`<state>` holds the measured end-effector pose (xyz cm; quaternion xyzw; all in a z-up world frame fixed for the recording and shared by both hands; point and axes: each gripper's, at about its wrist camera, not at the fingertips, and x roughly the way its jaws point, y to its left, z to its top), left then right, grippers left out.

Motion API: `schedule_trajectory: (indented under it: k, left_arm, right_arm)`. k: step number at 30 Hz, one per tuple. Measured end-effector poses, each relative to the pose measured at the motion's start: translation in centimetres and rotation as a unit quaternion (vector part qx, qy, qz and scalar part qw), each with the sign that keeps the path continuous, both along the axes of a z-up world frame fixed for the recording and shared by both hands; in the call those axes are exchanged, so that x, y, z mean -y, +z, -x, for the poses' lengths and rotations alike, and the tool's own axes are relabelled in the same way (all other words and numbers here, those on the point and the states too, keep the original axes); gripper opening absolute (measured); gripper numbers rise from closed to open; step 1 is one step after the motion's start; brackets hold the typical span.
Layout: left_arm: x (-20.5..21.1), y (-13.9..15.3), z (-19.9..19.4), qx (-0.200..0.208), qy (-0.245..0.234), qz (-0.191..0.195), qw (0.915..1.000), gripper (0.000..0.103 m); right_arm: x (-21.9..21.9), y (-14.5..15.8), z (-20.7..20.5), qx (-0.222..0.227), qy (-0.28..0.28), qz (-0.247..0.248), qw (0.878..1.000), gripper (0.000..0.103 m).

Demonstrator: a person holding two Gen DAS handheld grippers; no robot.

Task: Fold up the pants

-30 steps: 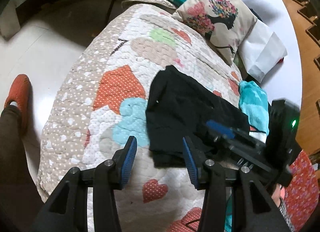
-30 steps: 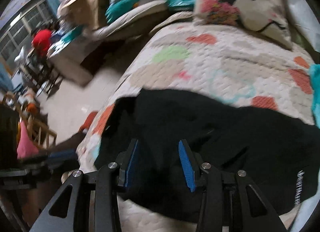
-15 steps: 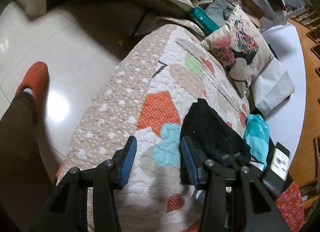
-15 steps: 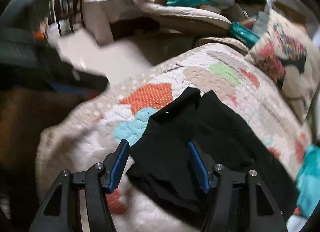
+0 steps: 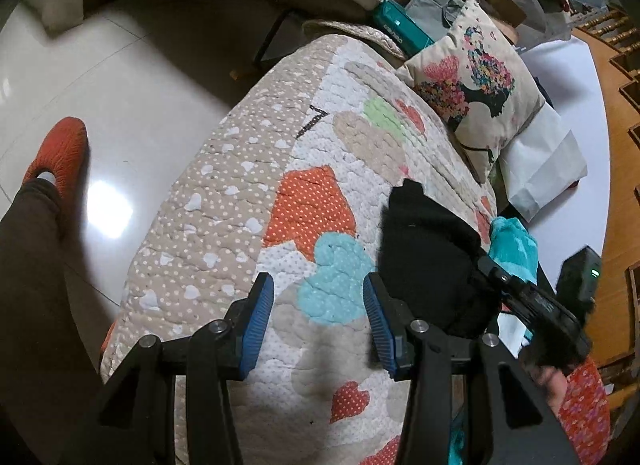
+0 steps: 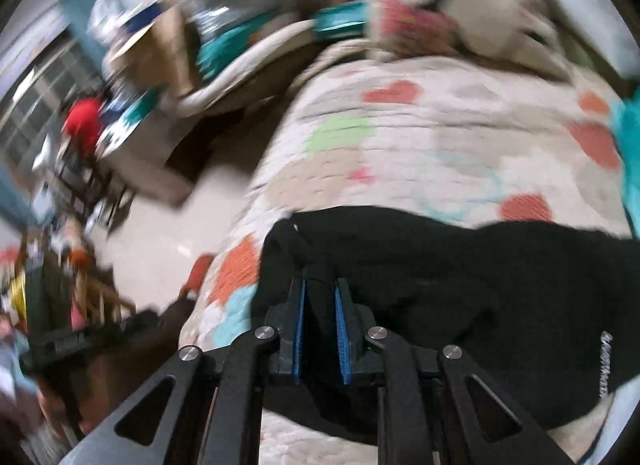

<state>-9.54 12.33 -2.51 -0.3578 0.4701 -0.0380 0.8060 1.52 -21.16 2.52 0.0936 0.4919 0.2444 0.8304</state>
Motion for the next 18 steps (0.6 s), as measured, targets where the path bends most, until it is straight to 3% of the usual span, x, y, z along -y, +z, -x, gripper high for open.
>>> schedule_trajectory:
  k: [2,6,7,8,11,15,18]
  left_arm:
    - [0.5,-0.1,-0.1,-0.003,-0.006,-0.002,1.0000,0.045]
    - [1.6,-0.2,-0.3,-0.011,-0.024,-0.012,0.9996,0.045]
    - [1.9,-0.3,-0.4,-0.013,-0.028,-0.015,0.9994,0.045]
    - [2.2,-0.3,-0.6,-0.015,-0.032,-0.017,0.9992,0.045]
    - [3.8,-0.2,-1.3,-0.016,-0.057,-0.022,0.9980,0.045]
    - [7.1,-0.4,-2.4,-0.017,-0.105,-0.041,0.9934,0.045]
    - [9.5,-1.1,-3.2,-0.026,-0.139,-0.058,0.9882,0.045]
  right_arm:
    - [1.7,-1.2,-1.3,-0.018,-0.026,0.010,0.999,0.020]
    - [3.5,-3.6,-2.5,-0.027,-0.086,0.116,0.989,0.031]
    - [4.1,-3.8,-2.5,-0.024,-0.098,0.123,0.987,0.039]
    - [4.9,-3.7,-2.4,-0.022,-0.112,0.120,0.986,0.044]
    - [7.0,-2.6,-1.7,-0.018,-0.150,0.070,0.986,0.045]
    - [6.5,-2.5,-0.7,-0.044,-0.120,0.000,0.992,0.057]
    - [4.2,-4.4,-0.2,-0.077,-0.083,-0.003,0.994,0.058]
